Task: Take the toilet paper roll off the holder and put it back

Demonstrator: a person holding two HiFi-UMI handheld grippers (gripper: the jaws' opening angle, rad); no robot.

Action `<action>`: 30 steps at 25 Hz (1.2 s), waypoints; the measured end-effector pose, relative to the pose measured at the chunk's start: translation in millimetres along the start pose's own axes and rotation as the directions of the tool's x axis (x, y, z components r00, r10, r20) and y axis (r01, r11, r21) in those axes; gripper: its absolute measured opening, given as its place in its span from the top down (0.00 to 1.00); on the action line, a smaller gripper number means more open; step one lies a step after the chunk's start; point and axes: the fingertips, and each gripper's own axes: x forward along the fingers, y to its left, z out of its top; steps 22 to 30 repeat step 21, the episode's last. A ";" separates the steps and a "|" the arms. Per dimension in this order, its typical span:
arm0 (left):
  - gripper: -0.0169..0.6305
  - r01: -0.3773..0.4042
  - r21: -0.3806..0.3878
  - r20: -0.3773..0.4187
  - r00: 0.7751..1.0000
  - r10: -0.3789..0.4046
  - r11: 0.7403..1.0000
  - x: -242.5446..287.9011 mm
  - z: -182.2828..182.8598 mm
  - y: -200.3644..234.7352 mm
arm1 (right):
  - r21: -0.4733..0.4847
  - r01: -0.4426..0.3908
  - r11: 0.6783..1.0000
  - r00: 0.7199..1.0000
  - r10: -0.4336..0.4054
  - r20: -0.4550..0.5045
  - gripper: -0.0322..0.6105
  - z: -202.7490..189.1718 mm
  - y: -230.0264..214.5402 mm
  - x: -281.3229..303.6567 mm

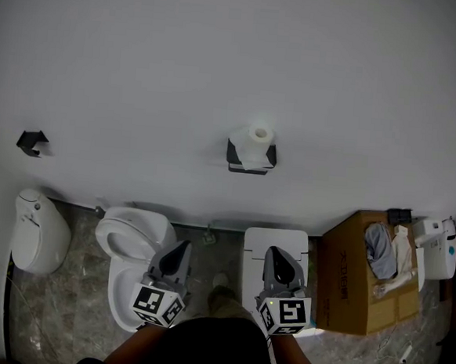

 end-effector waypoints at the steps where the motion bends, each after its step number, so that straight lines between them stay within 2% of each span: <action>1: 0.95 -0.003 -0.001 -0.001 1.000 0.003 1.000 0.0 -1.0 1.2 | -0.002 -0.002 1.000 1.000 0.002 -0.001 0.95 0.0 0.8 1.6; 10: 0.95 -0.004 -0.015 0.011 1.000 0.004 1.000 5.1 0.5 5.0 | 0.009 -0.013 1.000 1.000 0.013 0.004 0.95 0.2 1.6 12.5; 17: 0.95 -0.005 -0.022 -0.002 1.000 0.005 1.000 8.4 -4.0 7.6 | -0.022 -0.024 0.999 0.999 0.023 -0.033 0.95 -3.0 2.7 18.5; 30: 0.95 -0.002 -0.040 0.007 1.000 0.002 0.999 17.0 -3.2 7.6 | -0.035 -0.033 0.999 0.999 0.032 -0.037 0.95 -2.3 -2.2 28.0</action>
